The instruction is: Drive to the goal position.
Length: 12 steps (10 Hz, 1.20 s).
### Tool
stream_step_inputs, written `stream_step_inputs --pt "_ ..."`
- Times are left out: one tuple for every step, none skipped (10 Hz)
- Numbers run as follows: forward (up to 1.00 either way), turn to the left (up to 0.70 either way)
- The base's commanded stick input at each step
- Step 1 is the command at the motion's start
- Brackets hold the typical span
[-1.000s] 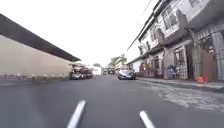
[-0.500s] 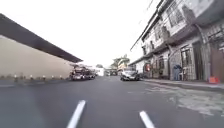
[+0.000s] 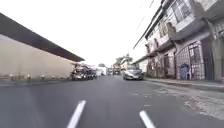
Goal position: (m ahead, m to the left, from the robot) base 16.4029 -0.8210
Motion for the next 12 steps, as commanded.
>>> stream_step_inputs --pt "1.00 0.00" --pt "1.00 0.00" --pt "1.00 0.00" --pt "1.00 0.00" --pt "1.00 -0.13" --pt "1.00 -0.40" --pt "1.00 -0.40" --pt "1.00 -0.40" --pt "1.00 -0.40" --pt "1.00 -0.40" --pt "1.00 -0.40" --pt "1.00 0.00"
